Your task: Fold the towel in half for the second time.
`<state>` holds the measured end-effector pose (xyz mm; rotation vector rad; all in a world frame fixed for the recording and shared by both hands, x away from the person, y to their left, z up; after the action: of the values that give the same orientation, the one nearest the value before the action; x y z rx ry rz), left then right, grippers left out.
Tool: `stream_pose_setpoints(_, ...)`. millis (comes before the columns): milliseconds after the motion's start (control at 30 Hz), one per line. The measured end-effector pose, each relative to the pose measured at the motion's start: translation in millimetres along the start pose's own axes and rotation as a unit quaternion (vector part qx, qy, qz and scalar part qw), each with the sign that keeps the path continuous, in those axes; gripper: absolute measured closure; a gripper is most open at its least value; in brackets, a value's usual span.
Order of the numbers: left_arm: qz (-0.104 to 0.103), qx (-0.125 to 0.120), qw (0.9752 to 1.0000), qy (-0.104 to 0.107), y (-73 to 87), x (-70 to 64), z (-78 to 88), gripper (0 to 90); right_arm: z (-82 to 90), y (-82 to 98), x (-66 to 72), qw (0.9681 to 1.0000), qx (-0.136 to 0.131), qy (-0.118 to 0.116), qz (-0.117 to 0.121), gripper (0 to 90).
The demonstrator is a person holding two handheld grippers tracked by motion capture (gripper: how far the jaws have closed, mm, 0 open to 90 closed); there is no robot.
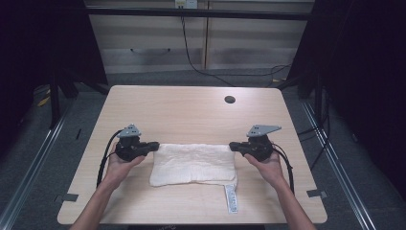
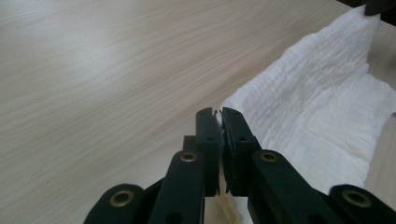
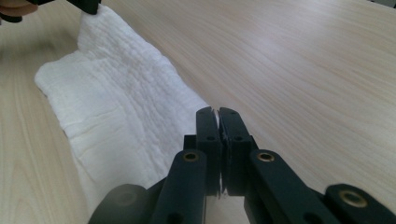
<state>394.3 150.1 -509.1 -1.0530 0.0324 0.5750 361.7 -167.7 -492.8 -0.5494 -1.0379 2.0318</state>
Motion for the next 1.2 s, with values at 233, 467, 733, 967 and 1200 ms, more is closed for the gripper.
stream_pose_setpoints(233, -0.003, -0.003, 1.0, -0.001, -1.6, -2.0, 1.3, 86.3, 9.4, 2.3, 9.5, 0.9998, 0.0, -0.014, 0.011, 87.6)
stream_pose_setpoints(467, -0.004, -0.001, 1.0, -0.003, -1.5, -3.1, 0.9, 86.3, 14.8, 12.3, 24.7, 0.9991, 0.009, -0.032, 0.027, 87.5)
stream_pose_setpoints(733, -0.005, -0.004, 1.0, -0.003, -2.2, -2.6, 2.8, 86.3, 25.2, 21.1, 37.7, 0.998, 0.016, -0.044, 0.042, 87.3)
stream_pose_setpoints(967, -0.008, -0.001, 1.0, -0.002, -2.4, -6.2, 0.9, 86.3, 27.4, 37.6, 50.1, 0.9959, 0.038, -0.06, 0.056, 87.3)
stream_pose_setpoints(1200, -0.014, 0.0, 0.9999, 0.001, -3.2, -8.5, -0.8, 86.3, 17.2, 58.0, 56.6, 0.9932, 0.071, -0.078, 0.051, 87.3)
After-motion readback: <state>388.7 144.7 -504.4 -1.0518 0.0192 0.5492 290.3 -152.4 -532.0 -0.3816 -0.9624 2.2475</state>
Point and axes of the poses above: each handheld gripper's, and its own axes: z roughly backward along the jaws, y roughly out of its underside, x roughly to its left, the point moved 8 cm from there along -z, roughly forward along the jaws, and after that the axes turned 13 degrees about y, right-handed, at the moved point
